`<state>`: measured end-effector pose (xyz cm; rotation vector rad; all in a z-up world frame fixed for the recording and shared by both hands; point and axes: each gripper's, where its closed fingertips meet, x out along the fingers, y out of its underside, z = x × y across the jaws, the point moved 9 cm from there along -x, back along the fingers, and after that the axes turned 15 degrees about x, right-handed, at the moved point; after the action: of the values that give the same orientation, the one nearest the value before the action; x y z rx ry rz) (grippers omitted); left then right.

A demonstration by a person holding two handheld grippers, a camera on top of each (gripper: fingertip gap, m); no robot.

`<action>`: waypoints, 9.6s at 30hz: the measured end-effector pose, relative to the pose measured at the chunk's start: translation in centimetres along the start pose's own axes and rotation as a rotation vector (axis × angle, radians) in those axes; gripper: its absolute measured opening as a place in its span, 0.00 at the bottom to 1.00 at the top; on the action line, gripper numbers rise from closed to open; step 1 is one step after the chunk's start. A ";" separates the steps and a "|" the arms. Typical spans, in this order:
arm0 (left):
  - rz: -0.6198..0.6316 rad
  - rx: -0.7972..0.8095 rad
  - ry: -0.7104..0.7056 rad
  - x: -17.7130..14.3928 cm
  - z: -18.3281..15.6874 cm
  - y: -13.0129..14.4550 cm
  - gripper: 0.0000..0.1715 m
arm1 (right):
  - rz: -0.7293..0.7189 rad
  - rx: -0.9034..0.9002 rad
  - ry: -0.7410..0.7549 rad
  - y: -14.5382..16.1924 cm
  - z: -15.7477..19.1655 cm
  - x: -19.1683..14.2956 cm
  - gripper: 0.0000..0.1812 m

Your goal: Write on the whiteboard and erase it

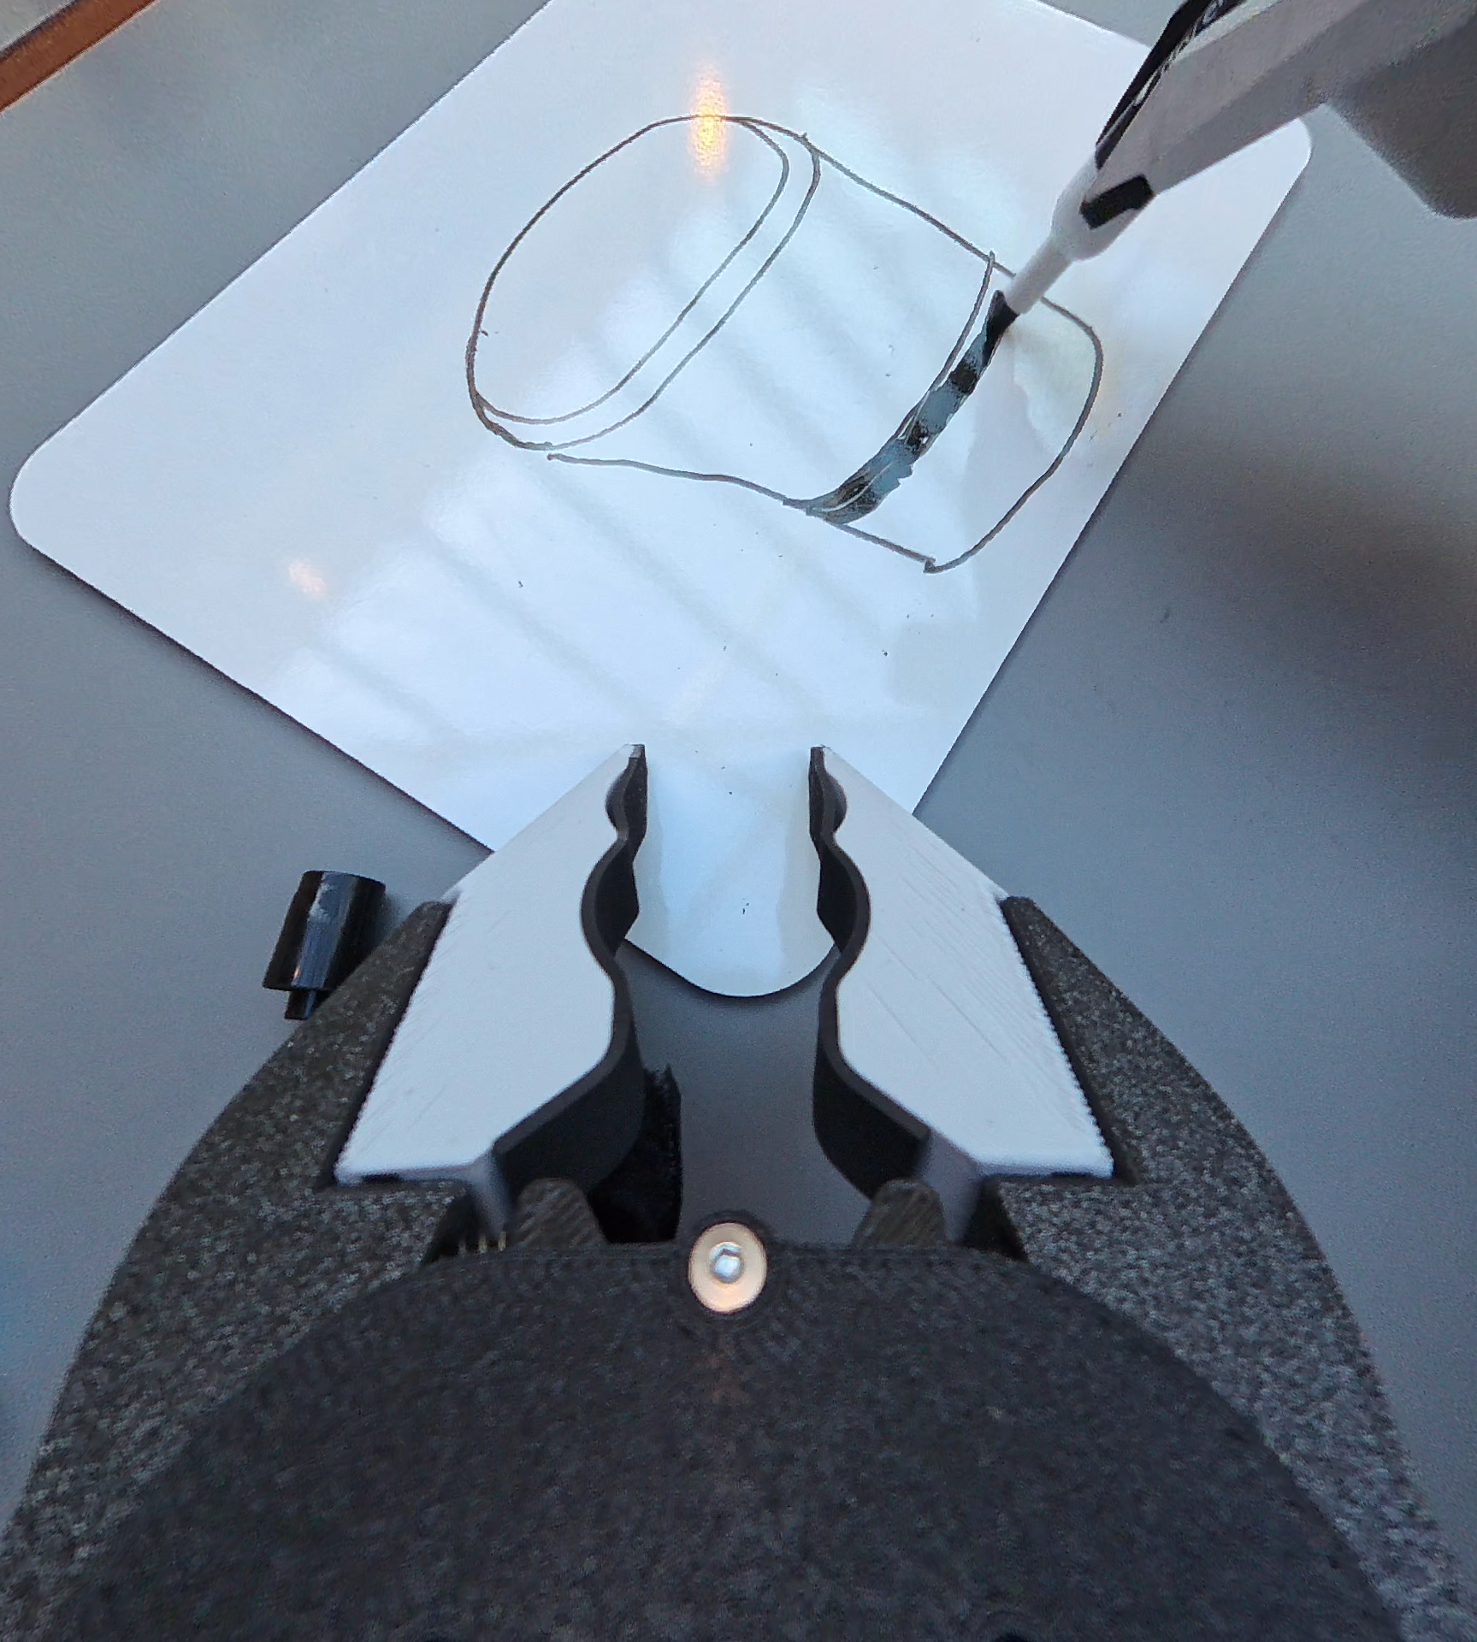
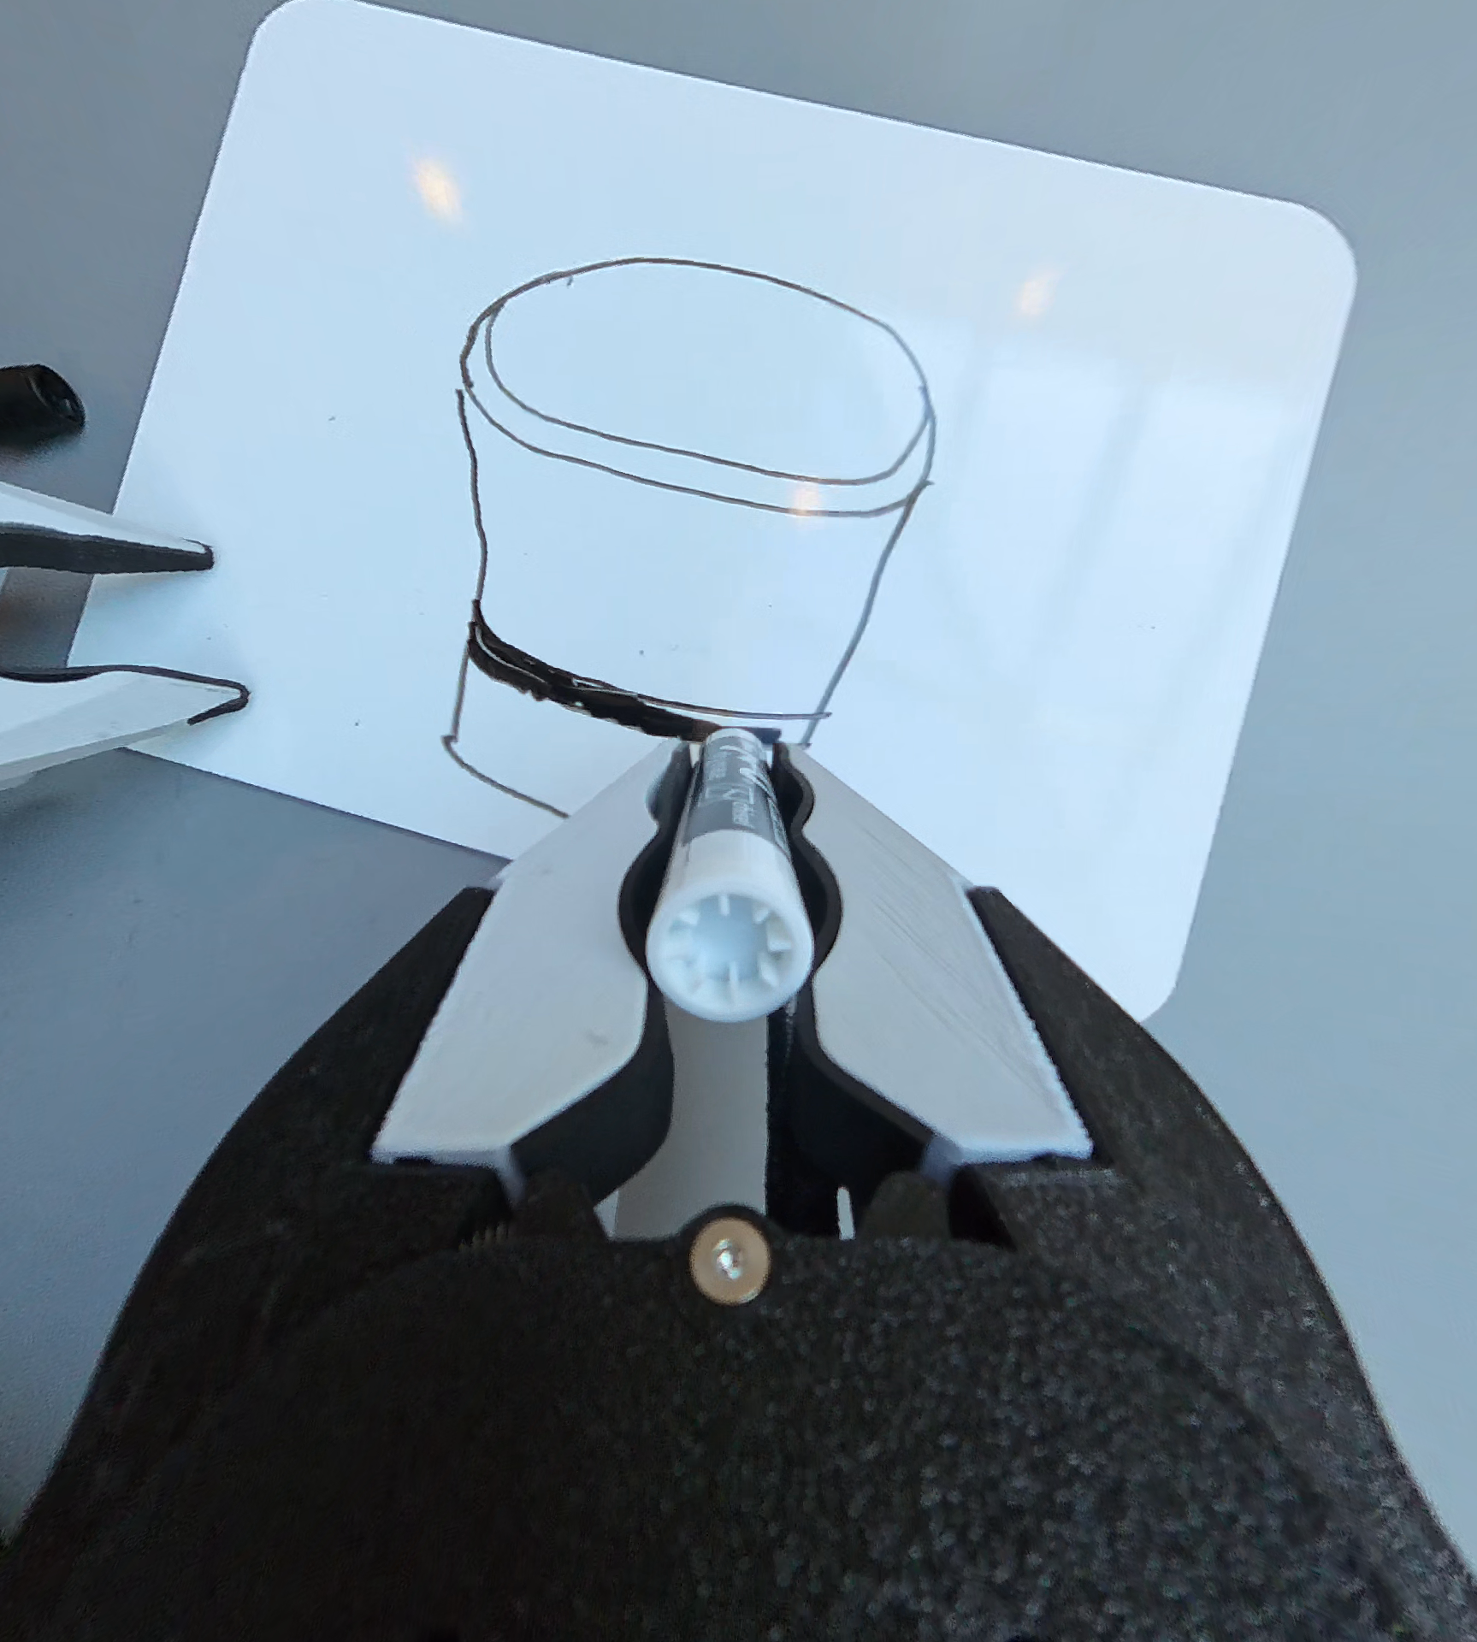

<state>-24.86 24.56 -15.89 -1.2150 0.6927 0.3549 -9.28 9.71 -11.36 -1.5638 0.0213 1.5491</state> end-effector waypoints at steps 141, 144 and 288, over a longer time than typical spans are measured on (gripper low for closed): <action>0.003 -0.002 -0.004 -0.1 0.0 0.1 0.21 | -0.192 -0.064 -0.081 -1.5 -1.2 -2.1 0.10; 0.010 0.019 -0.033 -0.4 -0.1 0.2 0.22 | -0.383 -0.048 -0.220 -0.9 -2.0 -3.1 0.10; 0.014 0.005 -0.536 -5.5 2.5 1.5 0.21 | -0.654 -0.348 -0.388 -6.2 -3.8 -1.7 0.10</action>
<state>-29.13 27.99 -12.94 -1.0462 0.2377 0.6592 -3.01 10.21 -7.27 -1.3012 -0.9274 1.3261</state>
